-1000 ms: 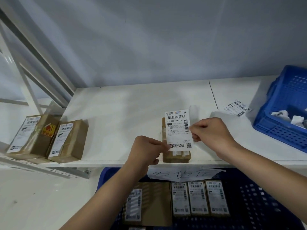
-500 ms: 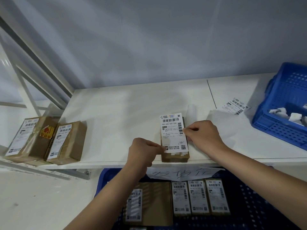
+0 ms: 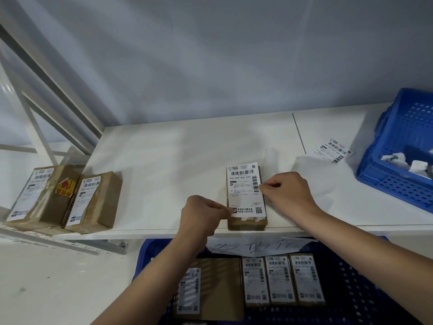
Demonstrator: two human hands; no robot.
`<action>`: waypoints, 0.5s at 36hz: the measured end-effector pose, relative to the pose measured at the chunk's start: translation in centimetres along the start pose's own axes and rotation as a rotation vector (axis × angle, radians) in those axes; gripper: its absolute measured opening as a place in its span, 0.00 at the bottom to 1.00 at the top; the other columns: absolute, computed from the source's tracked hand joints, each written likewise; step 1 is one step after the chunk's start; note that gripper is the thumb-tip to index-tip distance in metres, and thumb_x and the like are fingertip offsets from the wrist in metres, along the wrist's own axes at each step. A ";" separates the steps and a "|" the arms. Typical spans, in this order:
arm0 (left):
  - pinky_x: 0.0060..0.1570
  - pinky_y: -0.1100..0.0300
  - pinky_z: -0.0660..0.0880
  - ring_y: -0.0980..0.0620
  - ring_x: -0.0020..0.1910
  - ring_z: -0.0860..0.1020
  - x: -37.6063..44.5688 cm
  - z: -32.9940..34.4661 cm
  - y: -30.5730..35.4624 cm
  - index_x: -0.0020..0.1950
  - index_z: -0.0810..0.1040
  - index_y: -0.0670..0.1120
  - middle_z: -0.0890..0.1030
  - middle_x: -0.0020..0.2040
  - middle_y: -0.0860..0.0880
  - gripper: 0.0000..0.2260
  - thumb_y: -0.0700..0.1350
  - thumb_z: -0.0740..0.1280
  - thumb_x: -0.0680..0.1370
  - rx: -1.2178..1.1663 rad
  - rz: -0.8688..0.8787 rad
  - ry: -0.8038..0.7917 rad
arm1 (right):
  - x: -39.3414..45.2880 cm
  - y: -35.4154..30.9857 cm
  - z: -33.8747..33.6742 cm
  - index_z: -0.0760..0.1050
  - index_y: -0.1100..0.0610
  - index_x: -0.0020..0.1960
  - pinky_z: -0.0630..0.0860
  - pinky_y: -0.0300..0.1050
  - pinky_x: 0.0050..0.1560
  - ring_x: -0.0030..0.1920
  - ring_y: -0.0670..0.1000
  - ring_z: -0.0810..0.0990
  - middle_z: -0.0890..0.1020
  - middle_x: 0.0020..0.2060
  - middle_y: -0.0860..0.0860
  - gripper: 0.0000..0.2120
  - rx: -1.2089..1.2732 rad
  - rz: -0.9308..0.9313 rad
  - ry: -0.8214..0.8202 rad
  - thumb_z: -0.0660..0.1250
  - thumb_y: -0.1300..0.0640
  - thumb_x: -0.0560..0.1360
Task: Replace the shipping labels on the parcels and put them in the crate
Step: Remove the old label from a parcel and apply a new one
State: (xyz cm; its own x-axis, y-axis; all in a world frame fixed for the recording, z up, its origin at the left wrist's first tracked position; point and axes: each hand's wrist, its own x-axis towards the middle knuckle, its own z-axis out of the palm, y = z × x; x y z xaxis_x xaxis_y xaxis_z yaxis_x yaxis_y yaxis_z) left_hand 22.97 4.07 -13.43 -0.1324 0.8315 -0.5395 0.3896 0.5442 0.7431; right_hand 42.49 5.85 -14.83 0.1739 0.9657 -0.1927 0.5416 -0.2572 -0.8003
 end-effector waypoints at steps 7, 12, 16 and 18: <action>0.31 0.61 0.72 0.50 0.34 0.74 -0.1 -0.1 -0.1 0.46 0.88 0.43 0.85 0.40 0.49 0.05 0.44 0.78 0.74 0.008 0.011 0.002 | 0.0 0.2 0.3 0.82 0.68 0.42 0.70 0.42 0.39 0.44 0.61 0.82 0.84 0.37 0.62 0.11 -0.014 0.004 0.004 0.69 0.59 0.75; 0.30 0.61 0.72 0.50 0.32 0.73 0.0 0.0 -0.2 0.45 0.88 0.43 0.85 0.40 0.49 0.04 0.44 0.78 0.74 0.010 0.011 0.004 | -0.1 0.1 0.3 0.82 0.68 0.42 0.70 0.41 0.38 0.45 0.60 0.82 0.84 0.37 0.61 0.11 -0.035 0.000 0.012 0.69 0.59 0.75; 0.29 0.62 0.71 0.50 0.31 0.72 0.1 0.0 -0.3 0.44 0.88 0.43 0.83 0.36 0.49 0.04 0.44 0.78 0.74 0.014 0.015 0.006 | -0.1 0.0 0.2 0.82 0.68 0.43 0.72 0.42 0.36 0.45 0.59 0.82 0.85 0.39 0.60 0.11 -0.056 -0.005 0.015 0.69 0.59 0.76; 0.29 0.62 0.71 0.50 0.31 0.72 0.2 0.0 -0.4 0.44 0.88 0.43 0.83 0.35 0.49 0.05 0.44 0.78 0.74 0.010 0.016 0.004 | -0.2 0.0 0.3 0.83 0.67 0.43 0.69 0.40 0.36 0.45 0.58 0.82 0.85 0.39 0.60 0.11 -0.061 -0.007 0.019 0.69 0.59 0.76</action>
State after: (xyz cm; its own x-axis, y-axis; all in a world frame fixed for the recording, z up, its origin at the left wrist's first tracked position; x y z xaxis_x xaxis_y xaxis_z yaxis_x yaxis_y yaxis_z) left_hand 22.80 4.02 -13.80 -0.1297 0.8405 -0.5261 0.4005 0.5298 0.7476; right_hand 42.25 5.70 -14.97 0.1854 0.9668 -0.1756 0.5918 -0.2526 -0.7655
